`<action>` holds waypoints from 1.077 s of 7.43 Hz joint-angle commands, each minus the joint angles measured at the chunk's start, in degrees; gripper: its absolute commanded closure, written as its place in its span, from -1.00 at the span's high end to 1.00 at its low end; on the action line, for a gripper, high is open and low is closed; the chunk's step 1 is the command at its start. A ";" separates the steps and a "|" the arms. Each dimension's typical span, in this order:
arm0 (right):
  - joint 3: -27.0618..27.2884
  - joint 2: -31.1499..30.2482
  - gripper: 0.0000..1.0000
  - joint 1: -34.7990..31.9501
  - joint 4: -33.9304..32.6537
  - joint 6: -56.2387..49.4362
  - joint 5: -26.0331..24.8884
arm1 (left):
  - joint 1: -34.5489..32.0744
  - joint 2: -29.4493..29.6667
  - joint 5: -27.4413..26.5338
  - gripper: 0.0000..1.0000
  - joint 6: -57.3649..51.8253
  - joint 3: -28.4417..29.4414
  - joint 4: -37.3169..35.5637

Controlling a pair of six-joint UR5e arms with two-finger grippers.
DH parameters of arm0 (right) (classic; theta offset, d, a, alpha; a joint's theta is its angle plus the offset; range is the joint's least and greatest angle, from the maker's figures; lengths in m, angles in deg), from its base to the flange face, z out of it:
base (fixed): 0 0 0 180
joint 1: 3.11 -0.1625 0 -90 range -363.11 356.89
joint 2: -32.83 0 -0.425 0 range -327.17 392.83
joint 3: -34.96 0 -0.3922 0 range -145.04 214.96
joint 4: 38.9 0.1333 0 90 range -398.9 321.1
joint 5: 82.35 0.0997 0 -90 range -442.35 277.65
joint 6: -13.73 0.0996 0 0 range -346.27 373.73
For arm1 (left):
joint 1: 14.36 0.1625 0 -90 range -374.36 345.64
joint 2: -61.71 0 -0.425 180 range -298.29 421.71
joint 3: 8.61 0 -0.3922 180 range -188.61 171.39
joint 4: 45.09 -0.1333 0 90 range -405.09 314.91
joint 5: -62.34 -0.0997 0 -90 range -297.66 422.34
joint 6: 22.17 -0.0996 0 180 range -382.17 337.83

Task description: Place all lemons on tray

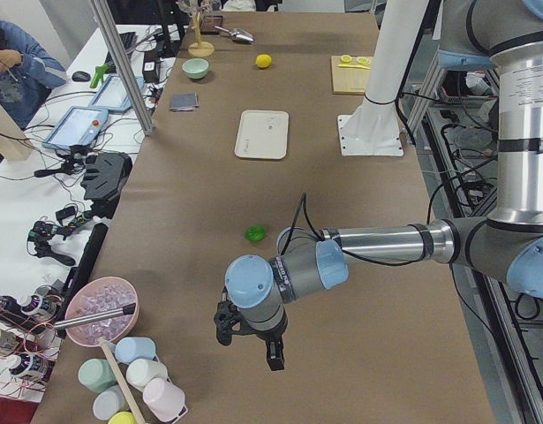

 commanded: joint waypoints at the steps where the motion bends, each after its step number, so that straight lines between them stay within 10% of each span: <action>1: 0.04 0.00 1.00 0.04 -0.02 0.00 0.00 | 0.00 0.69 -0.08 0.96 -0.18 0.32 0.20; 8: 0.04 0.00 1.00 -0.05 -0.37 0.00 0.00 | 2.54 4.48 7.00 0.89 3.67 -1.88 -6.39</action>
